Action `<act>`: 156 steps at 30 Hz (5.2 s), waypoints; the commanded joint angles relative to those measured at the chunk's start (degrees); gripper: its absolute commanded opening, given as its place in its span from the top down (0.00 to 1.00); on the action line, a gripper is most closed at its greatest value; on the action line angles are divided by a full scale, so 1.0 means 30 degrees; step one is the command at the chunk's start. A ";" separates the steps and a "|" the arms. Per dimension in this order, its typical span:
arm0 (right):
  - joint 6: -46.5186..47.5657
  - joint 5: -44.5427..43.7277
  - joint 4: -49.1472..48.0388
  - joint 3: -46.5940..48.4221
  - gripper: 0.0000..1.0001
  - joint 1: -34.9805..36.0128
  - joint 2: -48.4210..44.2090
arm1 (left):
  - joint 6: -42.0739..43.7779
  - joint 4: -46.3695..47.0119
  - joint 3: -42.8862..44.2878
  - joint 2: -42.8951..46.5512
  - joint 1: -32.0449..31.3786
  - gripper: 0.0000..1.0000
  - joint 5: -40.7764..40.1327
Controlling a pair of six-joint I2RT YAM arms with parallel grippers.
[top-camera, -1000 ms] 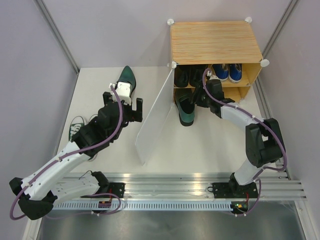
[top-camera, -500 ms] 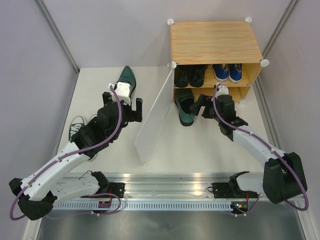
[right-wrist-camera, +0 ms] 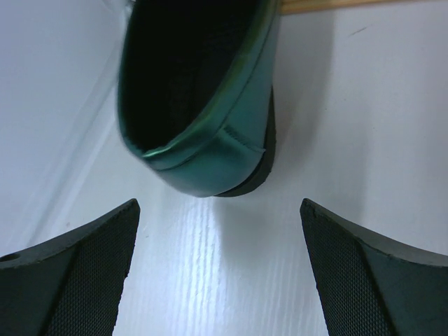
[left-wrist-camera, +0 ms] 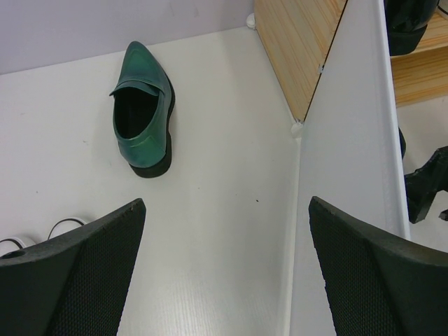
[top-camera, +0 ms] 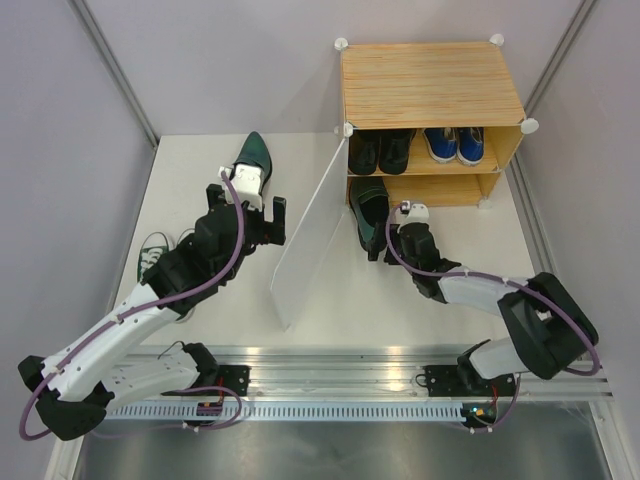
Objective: Place and organize the shoes in the shoe cabinet
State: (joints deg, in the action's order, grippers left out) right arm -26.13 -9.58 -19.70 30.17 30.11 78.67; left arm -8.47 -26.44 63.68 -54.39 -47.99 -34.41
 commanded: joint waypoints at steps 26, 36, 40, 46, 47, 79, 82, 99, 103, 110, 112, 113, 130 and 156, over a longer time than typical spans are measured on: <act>0.0565 -0.2986 -0.2369 0.4444 0.53 0.0364 0.6267 | 0.0685 0.0902 -0.0279 -0.0532 0.0000 0.00 0.0045; 0.1209 -0.3514 -0.0348 0.6933 0.95 0.0364 0.5825 | 0.0656 0.0902 -0.0250 -0.0386 0.0029 0.00 0.0133; 0.1619 -0.3719 0.0415 0.8075 0.99 0.0364 0.6294 | 0.0655 0.0902 -0.0279 -0.0385 0.0000 0.00 0.0104; 0.2176 -0.3749 0.0358 0.9336 0.99 0.0364 0.7085 | 0.0655 0.0902 -0.0279 -0.0356 0.0000 0.00 0.0133; 0.2322 -0.3749 0.0241 0.9511 0.99 0.0364 0.7289 | 0.0655 0.0902 -0.0279 -0.0385 0.0000 0.00 0.0133; 0.2792 -0.3749 -0.3364 1.1299 0.86 -0.0427 1.0865 | 0.0655 0.1019 -0.0367 -0.0561 -0.0059 0.00 0.0105; 0.2792 -0.3486 -0.3247 1.1358 0.64 -0.0514 1.0924 | 0.0684 0.1048 -0.0367 -0.0561 -0.0088 0.00 0.0104; 0.2382 -0.3074 -0.2837 0.9718 0.14 -0.0514 0.9108 | 0.0685 0.1078 -0.0367 -0.0532 -0.0088 0.00 0.0251; 0.2324 -0.2958 -0.2720 0.9046 0.12 -0.0514 0.8406 | 0.0685 0.1077 -0.0396 -0.0503 -0.0088 0.00 0.0192; 0.1972 -0.2753 -0.2951 0.7084 0.12 -0.0427 0.6854 | 0.0655 0.1019 -0.0367 -0.0473 -0.0088 0.00 0.0250; 0.1942 -0.2636 -0.2953 0.6382 0.13 -0.0339 0.6328 | 0.0655 0.1049 -0.0367 -0.0415 -0.0088 0.00 0.0251; 0.1768 -0.2548 -0.2924 0.6117 0.13 -0.0339 0.6150 | 0.0655 0.1077 -0.0367 -0.0386 -0.0088 0.00 0.0222; 0.1061 -0.1345 -0.4682 0.5054 0.59 -0.0280 0.7637 | 0.0743 0.1077 -0.0396 -0.0298 -0.0089 0.00 0.0075; 0.2498 -0.2986 -0.3422 1.0742 0.68 -0.0573 1.1480 | 0.0831 0.1048 -0.0396 -0.0297 -0.0117 0.00 0.0104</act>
State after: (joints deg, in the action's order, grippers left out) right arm -19.81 -16.45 -26.41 59.35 29.02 112.51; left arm -7.79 -25.56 62.59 -55.88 -48.10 -34.30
